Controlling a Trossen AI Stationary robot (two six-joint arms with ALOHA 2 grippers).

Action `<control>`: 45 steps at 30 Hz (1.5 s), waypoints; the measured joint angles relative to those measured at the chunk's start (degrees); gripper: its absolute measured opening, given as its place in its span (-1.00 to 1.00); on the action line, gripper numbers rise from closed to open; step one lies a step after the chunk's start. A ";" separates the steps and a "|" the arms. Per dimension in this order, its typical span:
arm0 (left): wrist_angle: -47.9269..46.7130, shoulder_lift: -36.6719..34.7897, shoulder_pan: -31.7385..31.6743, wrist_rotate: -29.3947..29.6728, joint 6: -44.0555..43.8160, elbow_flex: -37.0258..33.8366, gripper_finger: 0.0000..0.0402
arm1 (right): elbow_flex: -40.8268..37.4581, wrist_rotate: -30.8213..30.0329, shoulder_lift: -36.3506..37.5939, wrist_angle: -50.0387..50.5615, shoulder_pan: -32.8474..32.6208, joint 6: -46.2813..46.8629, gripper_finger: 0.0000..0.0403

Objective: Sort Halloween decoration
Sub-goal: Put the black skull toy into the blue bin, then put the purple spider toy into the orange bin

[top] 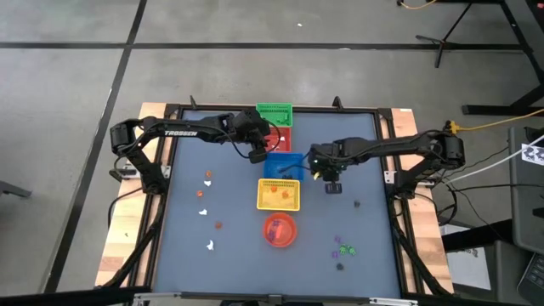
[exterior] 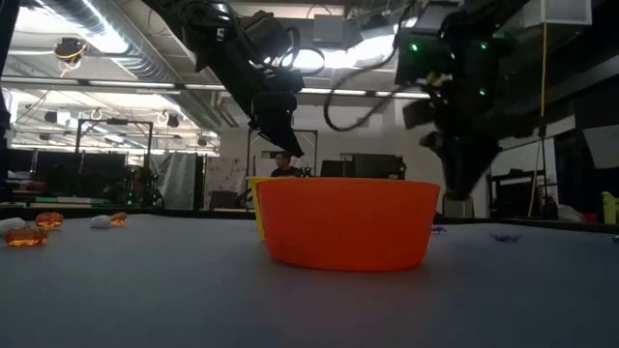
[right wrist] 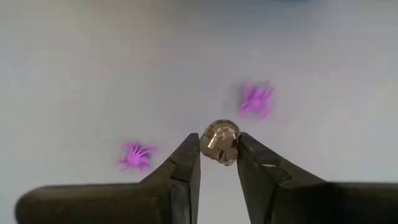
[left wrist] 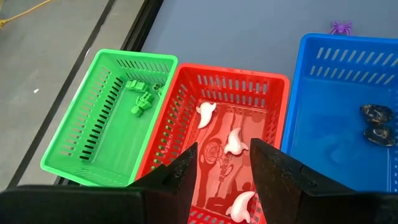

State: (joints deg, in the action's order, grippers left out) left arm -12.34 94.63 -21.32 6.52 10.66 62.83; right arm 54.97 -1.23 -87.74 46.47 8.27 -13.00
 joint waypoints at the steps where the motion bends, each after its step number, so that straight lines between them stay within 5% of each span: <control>1: 0.00 -0.01 -0.01 -0.01 0.00 0.00 -0.34 | 0.85 -0.24 0.00 -0.08 0.00 -0.73 -0.58; 17: 0.00 -0.01 -0.02 -0.01 0.00 0.00 -0.34 | 2.61 -0.27 0.04 -22.36 0.00 -5.93 -0.57; 29: 0.00 -0.02 -0.01 0.00 0.02 0.00 -0.34 | 2.59 -0.29 0.07 -30.17 0.00 -5.48 -0.53; 38: 0.00 -0.02 -0.01 0.00 0.02 0.00 -0.34 | 2.57 -0.71 0.09 -30.07 0.00 -5.39 -0.06; 45: 0.00 -0.02 -0.02 0.01 0.02 0.00 -0.34 | 2.57 -8.02 0.09 -30.04 0.02 -5.33 0.26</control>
State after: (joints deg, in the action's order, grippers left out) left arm -12.34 94.61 -21.34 6.52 10.68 62.83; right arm 57.54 -9.24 -87.66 16.43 8.29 -18.33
